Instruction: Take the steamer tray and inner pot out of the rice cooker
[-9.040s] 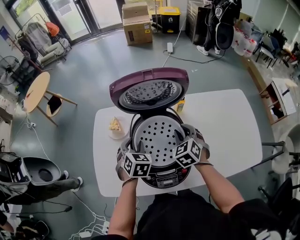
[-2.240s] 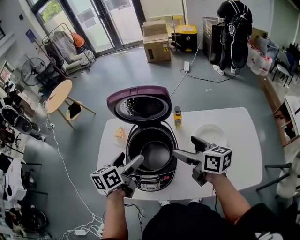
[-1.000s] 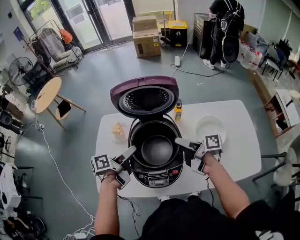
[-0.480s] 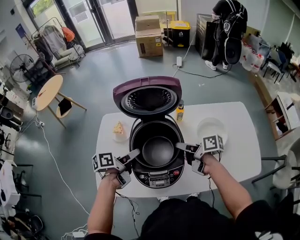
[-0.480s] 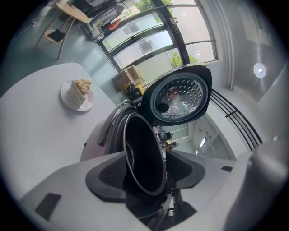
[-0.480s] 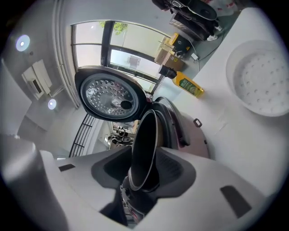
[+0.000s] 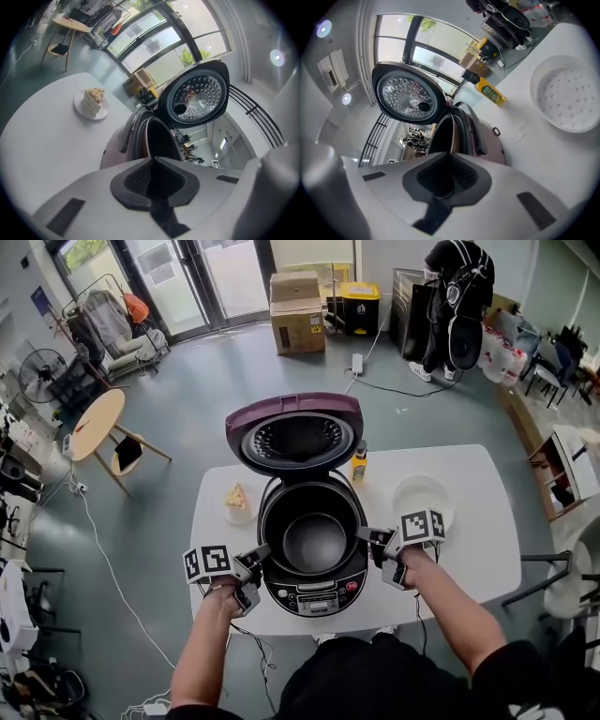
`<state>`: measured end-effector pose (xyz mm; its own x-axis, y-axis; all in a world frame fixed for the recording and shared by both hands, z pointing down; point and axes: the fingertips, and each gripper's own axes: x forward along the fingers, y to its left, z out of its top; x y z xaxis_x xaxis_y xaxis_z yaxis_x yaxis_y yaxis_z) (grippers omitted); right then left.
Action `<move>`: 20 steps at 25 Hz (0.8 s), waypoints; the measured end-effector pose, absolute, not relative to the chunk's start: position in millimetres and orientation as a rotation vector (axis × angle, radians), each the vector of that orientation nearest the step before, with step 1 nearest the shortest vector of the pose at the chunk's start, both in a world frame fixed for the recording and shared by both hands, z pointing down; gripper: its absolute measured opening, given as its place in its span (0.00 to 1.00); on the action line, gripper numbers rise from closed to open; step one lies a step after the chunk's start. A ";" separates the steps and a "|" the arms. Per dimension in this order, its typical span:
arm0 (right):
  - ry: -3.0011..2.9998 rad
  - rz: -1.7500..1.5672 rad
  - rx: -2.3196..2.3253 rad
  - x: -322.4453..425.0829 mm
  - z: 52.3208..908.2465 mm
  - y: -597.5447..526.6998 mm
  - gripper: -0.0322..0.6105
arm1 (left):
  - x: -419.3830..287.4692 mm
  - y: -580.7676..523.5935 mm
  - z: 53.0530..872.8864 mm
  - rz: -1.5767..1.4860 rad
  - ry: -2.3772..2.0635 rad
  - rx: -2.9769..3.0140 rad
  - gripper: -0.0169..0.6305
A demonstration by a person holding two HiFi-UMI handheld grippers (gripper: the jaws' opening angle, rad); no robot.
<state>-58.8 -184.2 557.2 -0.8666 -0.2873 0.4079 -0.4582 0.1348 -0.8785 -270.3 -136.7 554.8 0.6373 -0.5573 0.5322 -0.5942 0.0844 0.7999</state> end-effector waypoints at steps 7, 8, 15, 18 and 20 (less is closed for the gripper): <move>-2.285 1.800 0.748 -60.3 554.8 -181.1 0.08 | -272.9 -136.0 552.4 0.016 -1.016 1.586 0.05; -2.287 1.796 0.749 -61.4 554.6 -180.1 0.08 | -274.3 -136.2 551.9 0.018 -1.024 1.592 0.05; -2.359 1.752 0.768 -59.5 530.0 -178.2 0.08 | -272.0 -138.3 525.7 0.006 -1.032 1.664 0.06; -2.410 1.718 0.777 -60.6 508.8 -176.4 0.08 | -272.8 -136.7 508.2 -0.014 -1.033 1.699 0.06; -2.449 1.683 0.783 -61.7 493.7 -171.4 0.08 | -274.1 -134.6 494.6 -0.022 -1.041 1.729 0.06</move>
<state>-61.7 -171.4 493.7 -0.8679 -0.3684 0.3333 -0.4431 0.2708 -0.8546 -274.1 -134.6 494.6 0.6184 -0.6432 0.4516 -0.6232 -0.0513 0.7804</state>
